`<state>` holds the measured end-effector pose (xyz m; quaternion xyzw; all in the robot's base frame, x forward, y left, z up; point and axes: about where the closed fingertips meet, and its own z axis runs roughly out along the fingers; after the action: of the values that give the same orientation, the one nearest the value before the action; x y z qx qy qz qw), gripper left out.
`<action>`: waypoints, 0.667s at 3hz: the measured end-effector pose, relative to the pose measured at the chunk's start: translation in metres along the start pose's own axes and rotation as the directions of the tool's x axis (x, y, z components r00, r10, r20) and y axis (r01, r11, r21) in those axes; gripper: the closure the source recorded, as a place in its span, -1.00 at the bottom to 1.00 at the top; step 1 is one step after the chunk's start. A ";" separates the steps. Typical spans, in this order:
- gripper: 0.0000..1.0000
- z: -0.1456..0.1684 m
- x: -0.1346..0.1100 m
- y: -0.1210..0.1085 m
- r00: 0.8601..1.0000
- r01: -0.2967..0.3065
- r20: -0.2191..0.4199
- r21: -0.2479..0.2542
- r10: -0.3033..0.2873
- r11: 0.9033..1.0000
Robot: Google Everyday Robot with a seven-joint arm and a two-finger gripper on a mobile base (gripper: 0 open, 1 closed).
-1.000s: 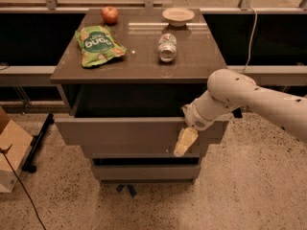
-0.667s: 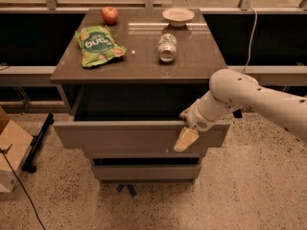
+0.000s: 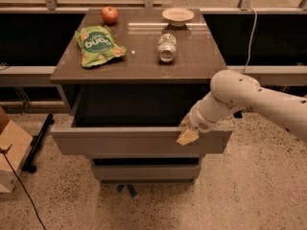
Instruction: Open top drawer
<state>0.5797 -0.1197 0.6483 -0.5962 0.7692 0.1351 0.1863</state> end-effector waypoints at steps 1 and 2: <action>0.23 -0.004 0.009 0.020 1.000 -0.024 -0.012 -0.017 0.023 1.000; -0.24 -0.004 0.009 0.020 1.000 -0.024 -0.012 -0.017 0.024 1.000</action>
Offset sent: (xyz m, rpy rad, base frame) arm -0.2031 -0.0335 -0.0040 -0.0313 0.2998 -0.1481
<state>0.5578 -0.1244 0.6475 -0.5894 0.7761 0.1401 0.1749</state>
